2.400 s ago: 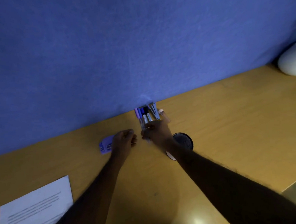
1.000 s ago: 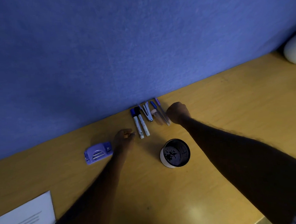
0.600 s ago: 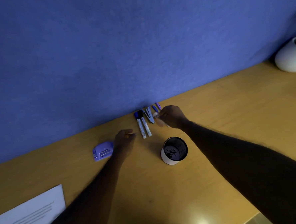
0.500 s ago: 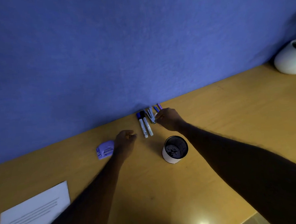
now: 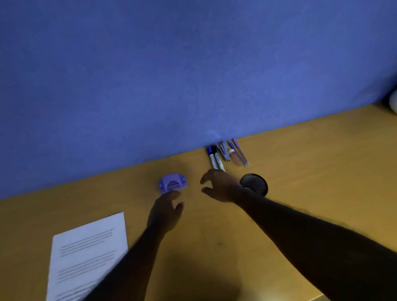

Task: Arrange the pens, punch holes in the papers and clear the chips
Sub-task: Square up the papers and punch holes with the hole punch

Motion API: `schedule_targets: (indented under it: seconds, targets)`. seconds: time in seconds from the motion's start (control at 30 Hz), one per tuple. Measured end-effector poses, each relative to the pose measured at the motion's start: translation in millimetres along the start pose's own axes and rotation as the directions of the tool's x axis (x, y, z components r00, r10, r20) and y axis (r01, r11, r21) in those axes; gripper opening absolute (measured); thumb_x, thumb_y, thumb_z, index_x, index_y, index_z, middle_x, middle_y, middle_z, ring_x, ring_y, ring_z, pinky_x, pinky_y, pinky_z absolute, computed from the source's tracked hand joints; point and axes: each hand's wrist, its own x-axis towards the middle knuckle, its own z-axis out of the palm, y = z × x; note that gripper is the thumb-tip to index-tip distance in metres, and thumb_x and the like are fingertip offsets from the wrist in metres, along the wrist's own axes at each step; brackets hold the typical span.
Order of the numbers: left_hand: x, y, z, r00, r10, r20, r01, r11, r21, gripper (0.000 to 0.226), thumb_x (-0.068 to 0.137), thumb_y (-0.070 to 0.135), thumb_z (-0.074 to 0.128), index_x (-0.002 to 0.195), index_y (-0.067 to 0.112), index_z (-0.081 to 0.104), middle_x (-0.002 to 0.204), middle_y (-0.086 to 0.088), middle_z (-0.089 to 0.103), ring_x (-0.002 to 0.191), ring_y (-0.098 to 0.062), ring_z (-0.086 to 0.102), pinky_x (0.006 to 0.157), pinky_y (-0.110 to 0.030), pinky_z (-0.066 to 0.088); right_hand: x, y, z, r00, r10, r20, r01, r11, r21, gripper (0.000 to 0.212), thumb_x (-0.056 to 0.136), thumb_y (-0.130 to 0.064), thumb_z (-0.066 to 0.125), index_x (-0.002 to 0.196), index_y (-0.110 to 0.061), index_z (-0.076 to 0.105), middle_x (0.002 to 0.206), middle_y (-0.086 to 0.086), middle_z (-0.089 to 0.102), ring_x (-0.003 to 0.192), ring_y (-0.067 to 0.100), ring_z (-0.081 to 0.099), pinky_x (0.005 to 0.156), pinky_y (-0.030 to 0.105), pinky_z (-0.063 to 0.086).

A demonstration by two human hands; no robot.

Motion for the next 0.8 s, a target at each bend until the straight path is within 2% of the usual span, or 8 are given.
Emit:
schedule_targets:
  seconds: [0.13, 0.3, 0.37, 0.63, 0.8]
  targets:
    - [-40.4, -35.9, -1.6, 0.999, 0.045, 0.028, -0.049, 0.987, 0.155, 0.043, 0.089, 0.030, 0.062, 0.130, 0.021, 0.055, 0.133, 0.002, 0.057, 0.124, -0.016, 0.051, 0.104, -0.034, 0.042, -16.5, -19.3, 34.8, 0.996, -0.034, 0.083, 0.035, 0.999, -0.008, 0.037, 0.090, -0.033, 0.064, 0.123, -0.018, 0.060, 0.133, 0.004, 0.054, 0.121, 0.022, 0.051, 0.099, 0.031, 0.040]
    - [-84.7, -74.0, -5.9, 0.996, 0.074, 0.043, -0.084, 0.931, 0.356, 0.051, 0.088, 0.034, 0.059, 0.137, 0.022, 0.050, 0.150, 0.001, 0.042, 0.140, -0.018, 0.035, 0.113, -0.038, 0.030, -33.2, -37.3, 73.8, 0.985, -0.056, 0.164, 0.057, 0.998, -0.005, 0.046, 0.089, -0.033, 0.065, 0.132, -0.021, 0.053, 0.145, 0.001, 0.045, 0.137, 0.019, 0.038, 0.111, 0.035, 0.036]
    - [-100.5, -88.5, -11.6, 0.997, 0.081, 0.018, -0.081, 0.921, 0.382, 0.053, 0.085, 0.033, 0.062, 0.135, 0.020, 0.052, 0.151, -0.001, 0.040, 0.140, -0.021, 0.037, 0.113, -0.040, 0.029, -36.8, -48.2, 88.1, 0.979, -0.081, 0.185, 0.084, 0.996, -0.010, 0.051, 0.089, -0.033, 0.066, 0.136, -0.020, 0.050, 0.150, 0.001, 0.041, 0.140, 0.018, 0.035, 0.113, 0.032, 0.033]
    - [-145.3, -145.5, -41.8, 0.993, -0.084, -0.079, 0.110, 0.900, 0.422, 0.062, 0.091, 0.047, 0.053, 0.147, 0.025, 0.036, 0.163, -0.002, 0.013, 0.150, -0.023, 0.010, 0.119, -0.049, 0.011, -29.5, -109.0, 136.0, 0.957, -0.141, 0.255, 0.157, 0.987, -0.044, 0.065, 0.087, -0.032, 0.067, 0.145, -0.022, 0.040, 0.162, 0.000, 0.020, 0.148, 0.018, 0.020, 0.115, 0.030, 0.026]
    - [-161.6, -181.0, -69.2, 0.973, -0.177, -0.148, 0.225, 0.871, 0.436, 0.063, 0.092, 0.051, 0.048, 0.147, 0.025, 0.034, 0.163, -0.004, 0.010, 0.151, -0.023, 0.006, 0.120, -0.050, 0.007, -16.8, -151.3, 157.6, 0.936, -0.186, 0.298, 0.227, 0.968, -0.111, 0.072, 0.088, -0.034, 0.067, 0.150, -0.022, 0.032, 0.164, 0.001, 0.011, 0.151, 0.020, 0.013, 0.117, 0.034, 0.025]
